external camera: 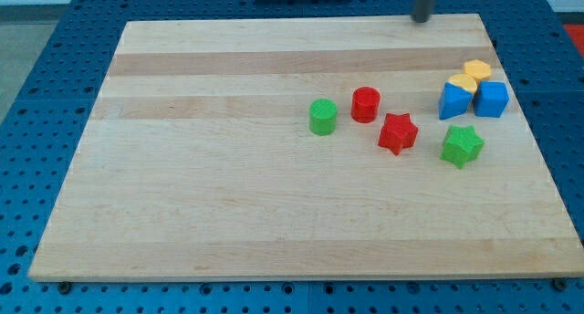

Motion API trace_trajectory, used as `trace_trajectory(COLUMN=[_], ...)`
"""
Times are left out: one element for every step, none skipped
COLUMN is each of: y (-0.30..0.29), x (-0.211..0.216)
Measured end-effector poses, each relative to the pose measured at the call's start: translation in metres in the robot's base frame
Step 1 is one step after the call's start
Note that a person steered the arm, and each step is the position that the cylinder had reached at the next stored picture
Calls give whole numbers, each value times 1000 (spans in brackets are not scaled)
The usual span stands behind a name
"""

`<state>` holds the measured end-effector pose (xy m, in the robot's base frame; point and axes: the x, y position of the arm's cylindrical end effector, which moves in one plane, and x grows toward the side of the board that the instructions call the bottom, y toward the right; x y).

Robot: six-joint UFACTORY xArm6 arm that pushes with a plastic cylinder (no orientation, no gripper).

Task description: Point the arm at the hexagon

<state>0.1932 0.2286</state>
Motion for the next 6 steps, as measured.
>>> trace_trajectory(y=[92,116,117,116,91,18], x=[11,19,52,95,115,115])
